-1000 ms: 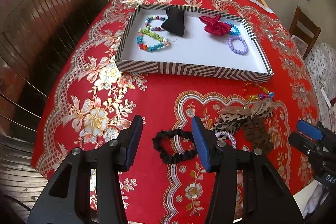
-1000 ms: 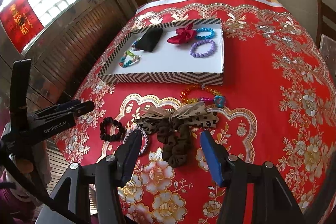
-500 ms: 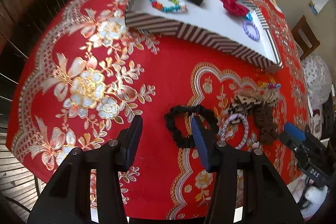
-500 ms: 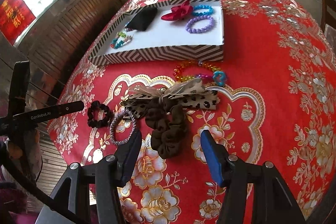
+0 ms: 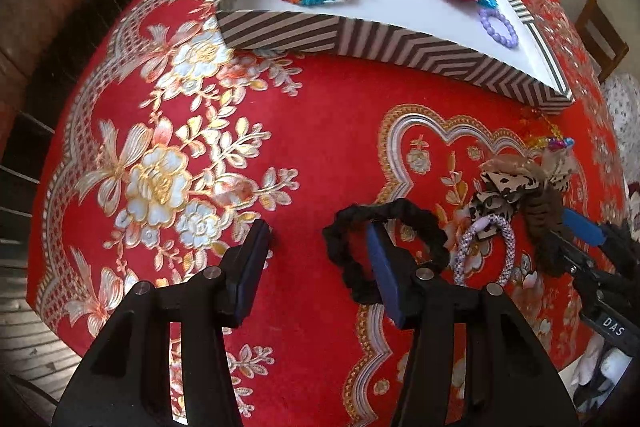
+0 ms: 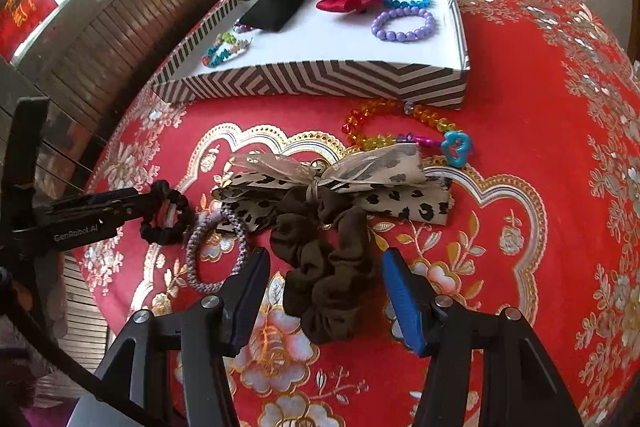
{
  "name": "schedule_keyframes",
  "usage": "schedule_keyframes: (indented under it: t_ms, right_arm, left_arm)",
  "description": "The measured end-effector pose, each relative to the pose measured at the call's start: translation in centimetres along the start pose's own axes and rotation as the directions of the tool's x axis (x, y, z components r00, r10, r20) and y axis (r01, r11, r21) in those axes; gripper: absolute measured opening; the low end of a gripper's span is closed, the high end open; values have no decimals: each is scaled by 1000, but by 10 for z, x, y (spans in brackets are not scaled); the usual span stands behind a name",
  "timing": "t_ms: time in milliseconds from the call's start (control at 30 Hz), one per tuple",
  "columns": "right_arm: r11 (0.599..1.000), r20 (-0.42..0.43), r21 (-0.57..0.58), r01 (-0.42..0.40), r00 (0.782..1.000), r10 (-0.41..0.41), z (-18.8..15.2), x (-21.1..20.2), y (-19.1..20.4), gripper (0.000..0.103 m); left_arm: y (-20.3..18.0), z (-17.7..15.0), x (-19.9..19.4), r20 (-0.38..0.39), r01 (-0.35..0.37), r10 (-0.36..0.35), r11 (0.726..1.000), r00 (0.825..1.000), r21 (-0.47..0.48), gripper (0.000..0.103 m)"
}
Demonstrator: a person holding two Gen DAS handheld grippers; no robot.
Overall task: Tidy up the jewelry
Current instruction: 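Grasp the leopard-print bow scrunchie with the right tool while the left grasps the black scrunchie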
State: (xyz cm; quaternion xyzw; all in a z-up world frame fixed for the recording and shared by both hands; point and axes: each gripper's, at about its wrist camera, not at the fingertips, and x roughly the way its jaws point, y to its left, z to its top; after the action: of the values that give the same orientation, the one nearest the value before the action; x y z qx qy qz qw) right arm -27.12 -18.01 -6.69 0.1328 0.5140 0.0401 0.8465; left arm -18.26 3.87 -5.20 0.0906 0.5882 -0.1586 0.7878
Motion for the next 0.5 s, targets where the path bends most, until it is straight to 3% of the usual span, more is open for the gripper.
schedule_keyframes:
  t_ms: [33, 67, 100, 133, 200, 333, 500]
  right_arm:
    - [1000, 7, -5, 4, 1000, -3, 0, 1, 1, 56]
    - [1000, 13, -11, 7, 1000, -7, 0, 2, 1, 54]
    - [1000, 22, -16, 16, 1000, -16, 0, 2, 2, 46]
    - [999, 32, -24, 27, 999, -27, 0, 2, 3, 40]
    - [997, 42, -58, 42, 998, -40, -2, 3, 6, 25]
    - [998, 52, -61, 19, 999, -16, -1, -4, 5, 20]
    - [999, 136, -48, -15, 991, 22, 9, -40, 2, 20]
  left_arm:
    - [-2, 0, 0, 7, 5, -5, 1000, 1000, 5, 46]
    - [-3, 0, 0, 14, 8, -8, 1000, 1000, 10, 33]
    - [-4, 0, 1, 19, 6, -6, 1000, 1000, 20, 15]
    - [-4, 1, 1, 13, 10, -10, 1000, 1000, 22, 10]
    - [-5, 5, 1, 20, 35, -35, 999, 999, -9, 9]
    - [-3, 10, -11, 36, 80, -79, 997, 996, -17, 8]
    - [-5, 22, -34, 89, 93, -91, 996, 992, -10, 8]
